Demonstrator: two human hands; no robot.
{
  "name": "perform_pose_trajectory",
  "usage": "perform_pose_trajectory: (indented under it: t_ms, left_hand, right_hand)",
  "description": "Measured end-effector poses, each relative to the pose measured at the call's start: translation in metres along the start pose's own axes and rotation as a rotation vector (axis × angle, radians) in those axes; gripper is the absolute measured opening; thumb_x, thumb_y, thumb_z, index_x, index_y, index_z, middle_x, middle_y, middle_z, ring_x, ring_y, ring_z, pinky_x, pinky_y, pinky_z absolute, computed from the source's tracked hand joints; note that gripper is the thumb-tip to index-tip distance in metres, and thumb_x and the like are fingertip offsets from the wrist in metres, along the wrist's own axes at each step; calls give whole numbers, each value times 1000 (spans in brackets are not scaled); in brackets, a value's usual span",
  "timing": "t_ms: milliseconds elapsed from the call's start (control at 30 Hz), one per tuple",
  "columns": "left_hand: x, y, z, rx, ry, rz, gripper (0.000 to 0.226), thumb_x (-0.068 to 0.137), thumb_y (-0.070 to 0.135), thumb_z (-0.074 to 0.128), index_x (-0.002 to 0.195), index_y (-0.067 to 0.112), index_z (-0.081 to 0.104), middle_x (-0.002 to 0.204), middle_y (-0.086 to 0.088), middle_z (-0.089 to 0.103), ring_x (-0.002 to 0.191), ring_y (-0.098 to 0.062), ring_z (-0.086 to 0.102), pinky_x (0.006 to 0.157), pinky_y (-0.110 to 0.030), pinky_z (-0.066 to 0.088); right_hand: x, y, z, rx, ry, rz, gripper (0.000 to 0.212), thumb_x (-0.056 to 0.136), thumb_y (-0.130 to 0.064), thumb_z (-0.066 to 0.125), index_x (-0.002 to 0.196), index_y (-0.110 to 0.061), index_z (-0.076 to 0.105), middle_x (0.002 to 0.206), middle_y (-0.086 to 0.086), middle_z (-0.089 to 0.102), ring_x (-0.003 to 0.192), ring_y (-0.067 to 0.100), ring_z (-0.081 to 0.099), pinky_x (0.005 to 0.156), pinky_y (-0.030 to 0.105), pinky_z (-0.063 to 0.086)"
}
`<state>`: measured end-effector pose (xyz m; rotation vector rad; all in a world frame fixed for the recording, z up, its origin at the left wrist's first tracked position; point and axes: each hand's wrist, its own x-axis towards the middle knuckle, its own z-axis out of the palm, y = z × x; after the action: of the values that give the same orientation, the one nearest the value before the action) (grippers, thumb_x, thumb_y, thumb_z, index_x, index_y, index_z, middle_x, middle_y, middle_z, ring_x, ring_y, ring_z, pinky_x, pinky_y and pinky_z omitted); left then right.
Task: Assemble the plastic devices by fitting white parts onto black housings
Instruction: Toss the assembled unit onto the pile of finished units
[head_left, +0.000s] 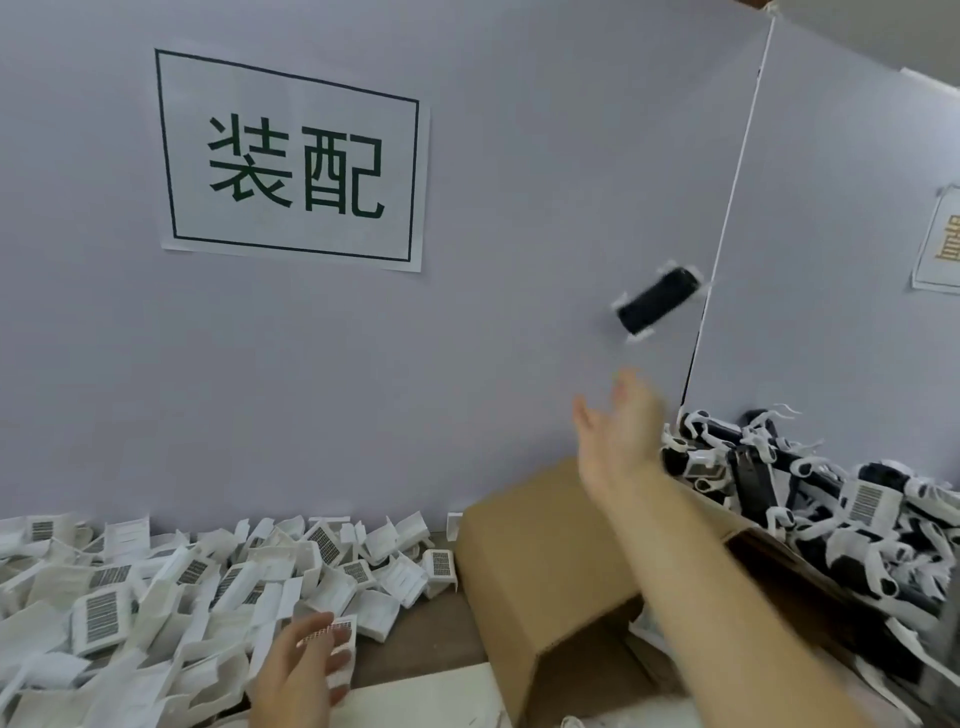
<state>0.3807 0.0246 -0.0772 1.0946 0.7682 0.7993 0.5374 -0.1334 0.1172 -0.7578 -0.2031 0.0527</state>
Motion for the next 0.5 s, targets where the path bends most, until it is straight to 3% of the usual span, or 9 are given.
perform_pose_trajectory:
  t_ms: [33, 67, 100, 167, 233, 300, 367, 433, 500]
  left_hand:
    - [-1, 0, 1, 7, -9, 1, 15, 100, -4, 48, 106, -4, 61, 108, -25, 65, 98, -37, 58, 84, -41, 41]
    - [-2, 1, 1, 16, -15, 2, 15, 100, -5, 48, 103, -4, 62, 106, -25, 66, 97, -38, 59, 83, -41, 41]
    - [-3, 1, 2, 27, -13, -1, 15, 99, -6, 48, 101, -4, 62, 104, -27, 67, 96, -40, 60, 81, -41, 42]
    - [-4, 2, 2, 53, 7, -3, 16, 98, -8, 49, 96, -3, 64, 99, -28, 68, 93, -41, 62, 73, -38, 44]
    - [-3, 3, 1, 72, 22, 4, 17, 97, -8, 50, 92, -3, 65, 94, -27, 69, 86, -39, 63, 67, -35, 45]
    - [-5, 5, 2, 111, 25, 28, 18, 97, -9, 49, 91, -3, 66, 90, -25, 70, 79, -36, 62, 64, -34, 46]
    - [-10, 10, 0, 181, 15, 81, 19, 97, -8, 48, 93, -1, 66, 88, -23, 71, 76, -32, 64, 63, -34, 47]
    - [-15, 13, -4, 340, -23, 153, 21, 97, -3, 47, 94, 7, 66, 91, -14, 72, 80, -25, 67, 67, -30, 51]
    - [-18, 18, -5, 530, -101, 248, 22, 96, 5, 47, 98, 16, 66, 100, -7, 72, 88, -17, 66, 75, -24, 52]
  right_hand:
    - [-16, 24, -13, -101, -4, 0, 34, 103, -9, 41, 135, -21, 47, 120, 5, 56, 116, 21, 56, 105, 34, 40]
    - [-33, 50, -27, -186, 2, 24, 41, 102, -6, 43, 139, -23, 46, 138, 14, 47, 121, 26, 57, 103, 34, 45]
    - [-52, 77, -38, -255, -2, 68, 45, 100, -2, 46, 138, -25, 47, 124, 7, 61, 117, 26, 61, 95, 32, 51]
    - [-86, 124, -54, -376, -59, 160, 42, 96, 6, 49, 122, -27, 56, 112, 0, 66, 97, 21, 70, 71, 24, 55]
    - [-107, 165, -66, -506, -126, 268, 38, 93, 13, 50, 115, -15, 63, 103, 7, 68, 86, 26, 68, 61, 22, 52]
    - [-117, 188, -81, -663, -197, 298, 34, 91, 17, 54, 114, -4, 66, 99, 15, 70, 90, 37, 65, 65, 30, 50]
    - [-117, 196, -82, -774, -304, 384, 32, 93, 14, 53, 108, -11, 66, 99, 13, 71, 95, 39, 66, 75, 38, 52]
    - [-120, 195, -81, -674, -400, 499, 30, 96, 16, 45, 100, -8, 63, 90, 18, 66, 80, 41, 61, 67, 44, 48]
    - [-107, 184, -72, -490, -384, 711, 24, 99, 14, 38, 103, 3, 59, 83, 18, 59, 70, 37, 52, 62, 39, 37]
